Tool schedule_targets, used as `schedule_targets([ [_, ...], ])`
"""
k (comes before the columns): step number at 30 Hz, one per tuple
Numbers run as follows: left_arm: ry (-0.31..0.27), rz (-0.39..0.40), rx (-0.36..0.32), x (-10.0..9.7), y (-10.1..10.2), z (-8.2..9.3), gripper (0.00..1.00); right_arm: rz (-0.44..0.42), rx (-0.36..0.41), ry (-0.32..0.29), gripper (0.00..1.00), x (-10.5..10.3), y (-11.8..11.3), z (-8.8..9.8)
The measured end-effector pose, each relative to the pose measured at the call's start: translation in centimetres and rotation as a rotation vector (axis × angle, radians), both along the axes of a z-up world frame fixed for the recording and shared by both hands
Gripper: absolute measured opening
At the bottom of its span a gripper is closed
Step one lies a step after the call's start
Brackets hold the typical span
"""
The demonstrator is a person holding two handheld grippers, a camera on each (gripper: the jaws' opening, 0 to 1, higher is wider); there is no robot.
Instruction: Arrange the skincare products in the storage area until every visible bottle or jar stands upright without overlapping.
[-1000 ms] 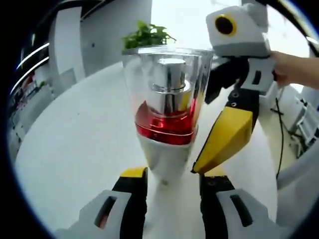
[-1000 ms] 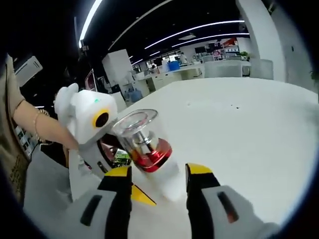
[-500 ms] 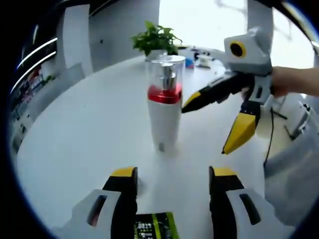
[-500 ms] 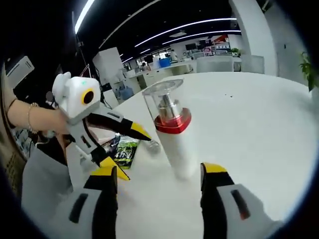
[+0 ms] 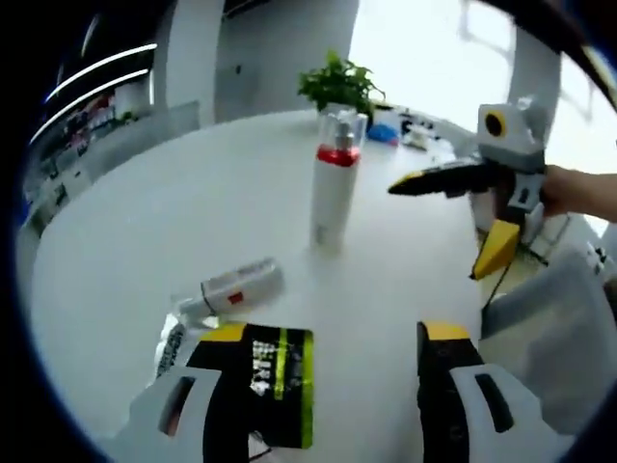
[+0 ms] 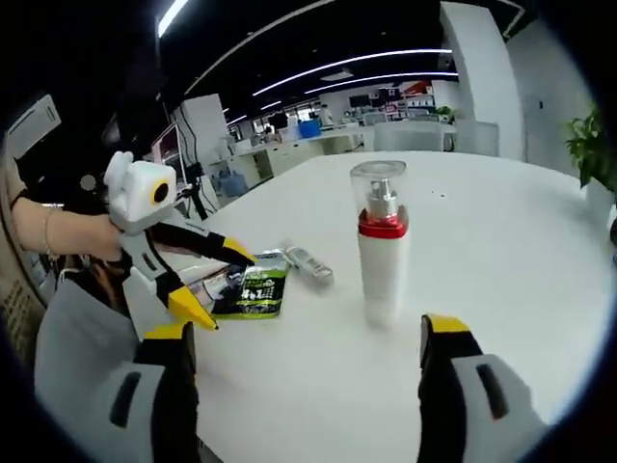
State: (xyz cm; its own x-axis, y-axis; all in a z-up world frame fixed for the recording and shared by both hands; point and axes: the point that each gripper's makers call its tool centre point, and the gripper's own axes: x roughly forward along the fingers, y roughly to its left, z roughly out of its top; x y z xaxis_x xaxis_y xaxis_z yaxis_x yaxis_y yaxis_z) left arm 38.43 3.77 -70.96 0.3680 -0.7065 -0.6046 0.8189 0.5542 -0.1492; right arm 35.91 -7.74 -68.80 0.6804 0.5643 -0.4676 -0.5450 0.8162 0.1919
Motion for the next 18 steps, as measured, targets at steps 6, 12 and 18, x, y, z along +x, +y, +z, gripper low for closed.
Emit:
schedule_targets([
  [6,0.013,0.094,-0.022,-1.6,3.7,0.4,0.76,-0.010,0.023,0.010,0.98,-1.9,0.8,0.1],
  [12,0.014,0.177,-0.047,-3.6,6.9,1.3,0.81,-0.020,0.037,0.005,0.98,-3.4,1.5,0.8],
  [18,0.020,0.274,-0.064,-6.0,10.4,1.6,0.89,-0.006,0.037,-0.035,0.98,-4.2,2.5,2.0],
])
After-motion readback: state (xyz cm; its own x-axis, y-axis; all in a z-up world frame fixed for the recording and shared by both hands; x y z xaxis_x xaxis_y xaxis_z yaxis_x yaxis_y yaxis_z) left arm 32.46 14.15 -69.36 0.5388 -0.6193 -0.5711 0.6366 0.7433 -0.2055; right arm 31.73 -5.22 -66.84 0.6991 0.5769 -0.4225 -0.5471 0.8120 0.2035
